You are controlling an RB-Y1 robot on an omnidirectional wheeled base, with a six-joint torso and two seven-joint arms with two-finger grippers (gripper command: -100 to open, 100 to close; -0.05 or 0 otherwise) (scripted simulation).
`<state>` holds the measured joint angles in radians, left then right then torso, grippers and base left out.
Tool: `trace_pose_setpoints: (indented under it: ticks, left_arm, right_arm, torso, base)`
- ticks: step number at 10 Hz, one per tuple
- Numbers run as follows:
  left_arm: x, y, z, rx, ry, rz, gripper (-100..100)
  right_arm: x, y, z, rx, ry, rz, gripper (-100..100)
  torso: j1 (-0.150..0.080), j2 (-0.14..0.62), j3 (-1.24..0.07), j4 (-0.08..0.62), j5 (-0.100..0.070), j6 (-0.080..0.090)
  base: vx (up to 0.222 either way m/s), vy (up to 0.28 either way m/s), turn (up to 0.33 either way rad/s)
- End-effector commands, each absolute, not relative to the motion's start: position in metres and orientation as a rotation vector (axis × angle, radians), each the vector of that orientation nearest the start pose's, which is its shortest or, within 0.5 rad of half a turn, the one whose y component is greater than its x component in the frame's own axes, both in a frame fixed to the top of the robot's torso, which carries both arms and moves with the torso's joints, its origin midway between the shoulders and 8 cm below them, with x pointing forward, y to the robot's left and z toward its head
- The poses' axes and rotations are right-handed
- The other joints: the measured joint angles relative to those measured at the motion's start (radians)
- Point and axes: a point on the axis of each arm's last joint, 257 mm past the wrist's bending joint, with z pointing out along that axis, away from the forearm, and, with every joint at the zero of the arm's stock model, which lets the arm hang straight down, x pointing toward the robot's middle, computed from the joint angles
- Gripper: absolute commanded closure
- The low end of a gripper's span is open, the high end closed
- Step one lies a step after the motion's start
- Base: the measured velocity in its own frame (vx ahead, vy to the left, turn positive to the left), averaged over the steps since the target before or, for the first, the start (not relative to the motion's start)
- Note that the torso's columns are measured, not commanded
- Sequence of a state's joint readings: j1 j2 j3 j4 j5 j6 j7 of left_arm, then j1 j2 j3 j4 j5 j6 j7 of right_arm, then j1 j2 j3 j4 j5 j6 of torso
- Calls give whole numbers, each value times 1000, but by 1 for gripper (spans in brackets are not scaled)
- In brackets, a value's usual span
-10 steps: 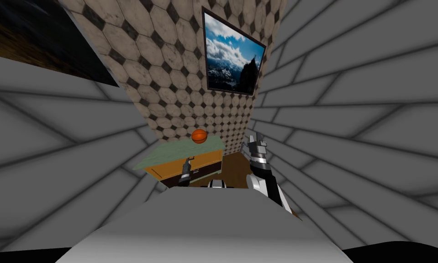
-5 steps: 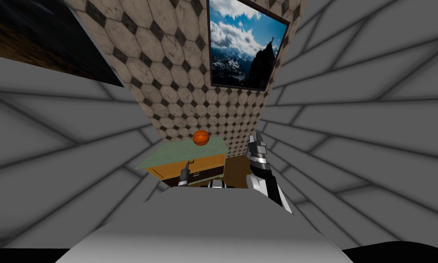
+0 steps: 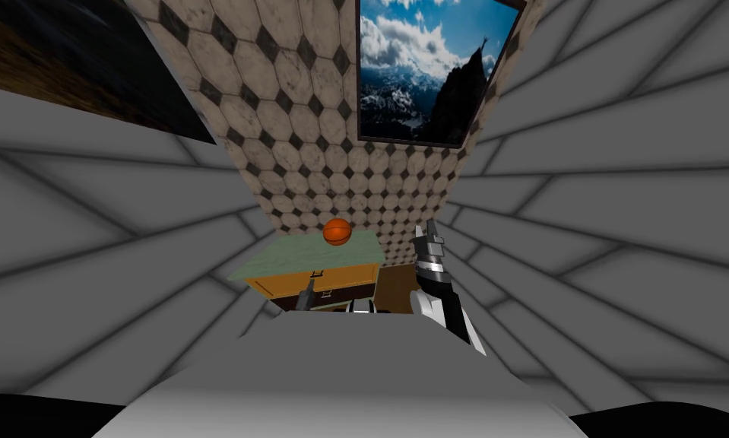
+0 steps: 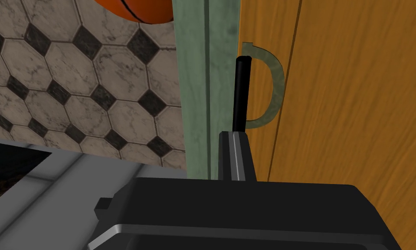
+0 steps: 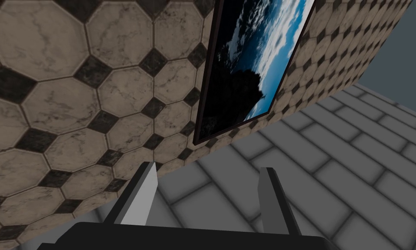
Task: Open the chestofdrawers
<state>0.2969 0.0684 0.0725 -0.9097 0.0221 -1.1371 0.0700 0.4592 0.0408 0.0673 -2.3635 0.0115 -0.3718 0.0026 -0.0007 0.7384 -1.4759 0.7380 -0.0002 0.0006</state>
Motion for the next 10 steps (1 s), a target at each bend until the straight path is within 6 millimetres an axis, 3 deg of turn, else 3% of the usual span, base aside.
trace_pose_setpoints:
  ticks: [1, 6, 10]
  left_arm:
    - [323, 330, -360, -1077, 987, -1152, -100]
    - [330, 335, -358, -1073, 1003, -1135, -100]
    - [372, 332, -358, -1094, 955, -1063, -100]
  right_arm:
    - [353, -256, 51, 692, 591, 1373, 0]
    - [353, -256, 51, 692, 591, 1373, 0]
    - [353, -256, 51, 692, 592, 1373, 0]
  torso:
    - [2, 4, 2, 1, 1, 0]
    - [0, 0, 0, 0, 0, -1]
    - [5, 3, 2, 1, 1, -1]
  base:
    - [11, -16, 2]
    - [-24, -59, 6]
    - [-106, 85, -161]
